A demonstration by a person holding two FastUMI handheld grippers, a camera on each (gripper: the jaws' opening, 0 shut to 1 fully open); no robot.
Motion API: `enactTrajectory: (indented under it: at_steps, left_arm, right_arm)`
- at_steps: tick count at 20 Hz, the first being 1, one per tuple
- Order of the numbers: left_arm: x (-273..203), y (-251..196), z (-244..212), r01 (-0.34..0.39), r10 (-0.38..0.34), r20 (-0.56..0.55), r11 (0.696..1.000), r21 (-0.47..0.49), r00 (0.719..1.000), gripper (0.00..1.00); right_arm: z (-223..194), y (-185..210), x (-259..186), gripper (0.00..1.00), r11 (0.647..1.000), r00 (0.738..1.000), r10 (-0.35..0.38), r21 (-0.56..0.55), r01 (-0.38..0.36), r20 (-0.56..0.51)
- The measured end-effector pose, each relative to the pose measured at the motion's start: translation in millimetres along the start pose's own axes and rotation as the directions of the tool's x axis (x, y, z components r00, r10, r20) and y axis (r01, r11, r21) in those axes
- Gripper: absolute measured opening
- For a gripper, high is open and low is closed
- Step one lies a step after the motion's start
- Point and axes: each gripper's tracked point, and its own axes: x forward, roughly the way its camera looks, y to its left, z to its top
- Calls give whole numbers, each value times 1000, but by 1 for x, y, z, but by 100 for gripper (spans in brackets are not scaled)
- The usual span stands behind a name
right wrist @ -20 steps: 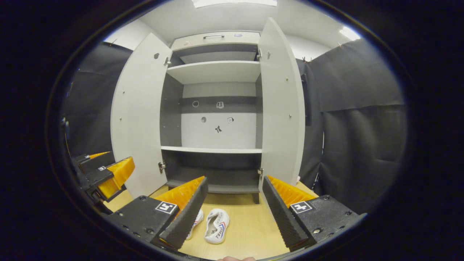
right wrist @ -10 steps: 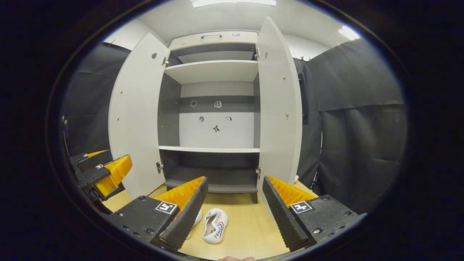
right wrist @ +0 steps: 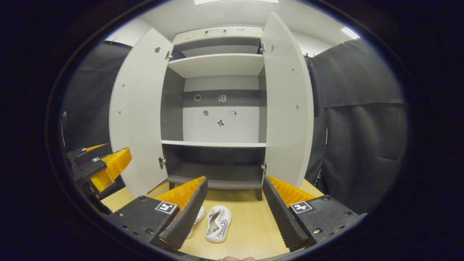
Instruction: Grab one shoe with the right hand and put it into the shoe cabinet, grab the other shoe with the left hand and put it into the shoe cabinet; then close the right door with the right hand and the left door with the left hand.
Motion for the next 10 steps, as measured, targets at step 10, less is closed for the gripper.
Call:
enactTrajectory:
  at_steps: [10]
  left_arm:
    - [-1, 28, -10, -41, 41, -21, 999, -2, 999, 96]
  right_arm:
    - [-113, 58, 64, 99, 989, 968, 122, -58, -138, -220]
